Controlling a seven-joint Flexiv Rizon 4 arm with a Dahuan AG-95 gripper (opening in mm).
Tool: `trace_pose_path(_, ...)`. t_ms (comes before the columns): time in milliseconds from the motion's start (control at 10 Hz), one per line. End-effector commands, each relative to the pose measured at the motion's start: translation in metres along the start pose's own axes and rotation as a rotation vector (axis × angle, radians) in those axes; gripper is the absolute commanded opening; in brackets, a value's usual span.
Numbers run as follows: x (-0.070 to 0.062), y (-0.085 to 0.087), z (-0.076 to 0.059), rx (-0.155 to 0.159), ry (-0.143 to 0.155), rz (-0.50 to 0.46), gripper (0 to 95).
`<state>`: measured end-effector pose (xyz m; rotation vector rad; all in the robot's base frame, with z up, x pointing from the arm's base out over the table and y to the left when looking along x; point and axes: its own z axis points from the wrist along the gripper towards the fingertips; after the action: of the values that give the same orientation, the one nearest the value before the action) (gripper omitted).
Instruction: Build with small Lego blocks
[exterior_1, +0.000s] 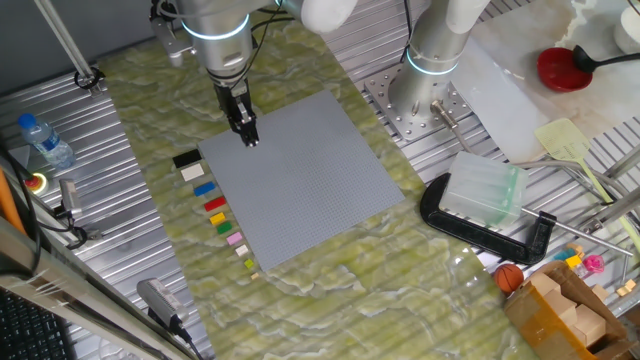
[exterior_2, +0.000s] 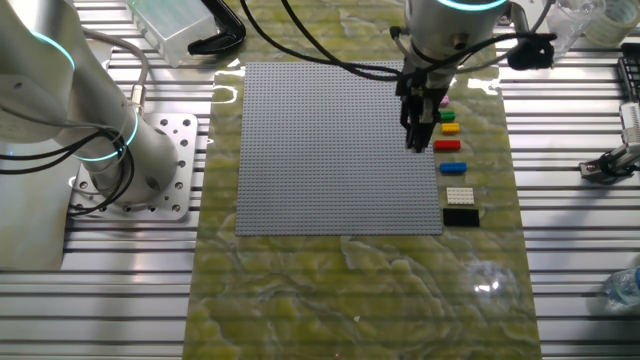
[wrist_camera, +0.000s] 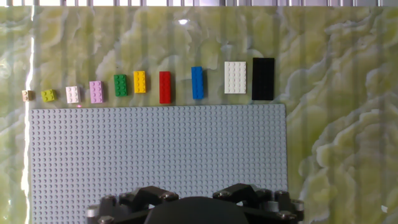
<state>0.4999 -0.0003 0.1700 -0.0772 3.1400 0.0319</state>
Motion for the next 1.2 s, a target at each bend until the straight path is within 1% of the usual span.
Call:
trace_pose_path(100, -0.0002, 0.0003, -0.0001, 0.0, 0.006, 0.004, 0.0)
trace_pose_path(600, -0.0005, 0.0004, -0.0002, -0.002, 0.004, 0.039, 0.0)
trace_pose_path(1200, -0.0057, 0.0016, -0.0025, -0.002, 0.002, 0.028, 0.0)
